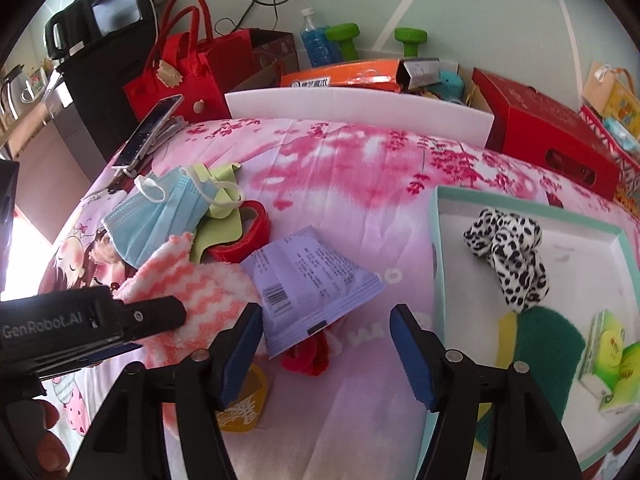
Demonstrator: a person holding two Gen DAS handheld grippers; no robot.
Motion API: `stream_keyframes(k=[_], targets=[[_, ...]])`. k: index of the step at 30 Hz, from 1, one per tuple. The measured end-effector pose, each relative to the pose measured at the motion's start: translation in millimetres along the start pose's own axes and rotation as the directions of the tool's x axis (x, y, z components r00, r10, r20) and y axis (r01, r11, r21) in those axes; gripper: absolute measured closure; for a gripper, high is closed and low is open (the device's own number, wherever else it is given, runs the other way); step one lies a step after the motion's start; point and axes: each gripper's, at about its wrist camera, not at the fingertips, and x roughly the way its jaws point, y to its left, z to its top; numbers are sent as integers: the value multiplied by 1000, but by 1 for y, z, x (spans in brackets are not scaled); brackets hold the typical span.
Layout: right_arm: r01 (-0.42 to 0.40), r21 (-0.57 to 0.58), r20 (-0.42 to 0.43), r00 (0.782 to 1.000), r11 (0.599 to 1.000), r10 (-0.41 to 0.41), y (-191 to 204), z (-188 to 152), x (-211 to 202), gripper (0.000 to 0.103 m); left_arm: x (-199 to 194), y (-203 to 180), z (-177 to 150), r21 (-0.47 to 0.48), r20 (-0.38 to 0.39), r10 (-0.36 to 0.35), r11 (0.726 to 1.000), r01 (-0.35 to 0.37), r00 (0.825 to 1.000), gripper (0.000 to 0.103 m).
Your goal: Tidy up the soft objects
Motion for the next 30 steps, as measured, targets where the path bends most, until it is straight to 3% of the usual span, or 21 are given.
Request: stream_keyframes(k=[1,4,10,12,21,30], targets=[[0,-4,4,1000,1000,0,0,1,0,34,1,-1,0,-1,-2,-8,1000,8,1000,64],[-7,-4,3,1000,1000,7,1,1,1,34,2,-1,1,-2,0,-21,1000,21,1000,71],[-20,0,-2,1000,1000,20,2,0,4,35,-1,-2,1,14,9,-26,1000,26,1000,72],[-42,9,-4,999,999,42,2,-1,4,51,-1,-2,1,15,10,-27,1000,26,1000,72],[-59,35,-28,998,998,60,-2,-5,9,86,0,-2,1,26,8,-24,999,24,1000,72],[-103,93,-24,994,990,106,-10,-7,11,94,0,-3,1,26,8,-24,999,24,1000,72]])
